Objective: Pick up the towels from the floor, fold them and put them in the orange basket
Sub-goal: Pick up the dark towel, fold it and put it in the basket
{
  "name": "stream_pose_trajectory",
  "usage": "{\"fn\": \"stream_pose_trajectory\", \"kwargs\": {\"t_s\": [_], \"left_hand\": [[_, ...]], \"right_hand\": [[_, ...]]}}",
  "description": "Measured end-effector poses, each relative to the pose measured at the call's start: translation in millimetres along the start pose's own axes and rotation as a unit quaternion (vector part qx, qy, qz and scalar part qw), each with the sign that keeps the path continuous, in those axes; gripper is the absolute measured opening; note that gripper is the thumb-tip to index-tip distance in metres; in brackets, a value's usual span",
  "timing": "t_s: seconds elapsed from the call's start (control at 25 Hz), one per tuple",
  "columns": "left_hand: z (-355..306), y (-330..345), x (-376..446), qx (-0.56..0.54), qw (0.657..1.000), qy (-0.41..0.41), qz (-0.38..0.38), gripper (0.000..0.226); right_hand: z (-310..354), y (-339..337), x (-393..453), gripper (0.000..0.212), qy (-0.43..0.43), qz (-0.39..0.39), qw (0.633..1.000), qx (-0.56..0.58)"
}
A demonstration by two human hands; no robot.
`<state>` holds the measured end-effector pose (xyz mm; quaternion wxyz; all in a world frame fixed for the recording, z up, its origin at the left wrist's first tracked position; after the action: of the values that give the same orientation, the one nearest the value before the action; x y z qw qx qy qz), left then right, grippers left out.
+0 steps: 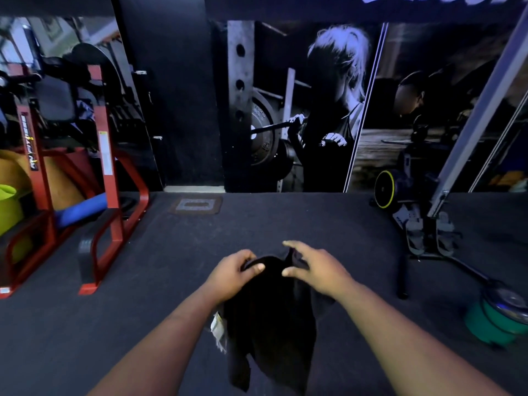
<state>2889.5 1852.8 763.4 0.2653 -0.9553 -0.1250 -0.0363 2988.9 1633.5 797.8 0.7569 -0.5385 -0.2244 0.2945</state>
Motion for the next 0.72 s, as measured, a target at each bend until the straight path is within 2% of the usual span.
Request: {"fn": "stream_pose_trajectory", "kwargs": {"t_s": [0.04,0.08,0.2,0.28,0.36,0.48,0.6,0.72], "left_hand": [[-4,1,2,-0.009,1.000,0.011,0.019,0.020],[-8,0,3,-0.018,0.999,0.019,0.031,0.022],[-7,-3,4,-0.010,0.998,0.027,0.052,0.019],[5,-10,-3,0.070,0.996,0.001,0.055,0.009],[27,-22,-13,0.173,0.983,-0.033,0.047,0.017],[61,-41,-30,0.213,0.971,-0.104,0.020,0.028],[81,-48,-35,0.134,0.980,-0.148,-0.022,0.011],[80,-44,-36,-0.025,0.980,-0.176,-0.094,0.015]], "right_hand": [[13,3,3,0.071,-0.013,0.016,0.999,-0.045],[21,6,9,0.067,-0.020,0.019,0.996,-0.080],[28,12,17,0.031,-0.020,-0.021,0.997,-0.075],[22,18,15,0.025,0.002,-0.026,0.998,-0.052],[12,20,13,0.023,0.028,-0.021,0.998,-0.047],[3,24,13,0.023,0.071,-0.035,0.997,-0.007],[-3,29,19,0.023,0.122,-0.041,0.990,0.051],[-18,40,18,0.017,0.193,-0.051,0.970,0.140]]}}
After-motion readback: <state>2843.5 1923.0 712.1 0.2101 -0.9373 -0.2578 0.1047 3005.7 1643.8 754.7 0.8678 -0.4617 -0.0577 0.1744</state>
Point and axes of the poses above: each hand's wrist, its own x-axis towards the middle knuckle, its own y-axis out of the palm, z = x × y, the point moved 3 cm from there along x, towards the middle knuckle, and after that the axes turned 12 degrees about -x, right-handed, at the moved point
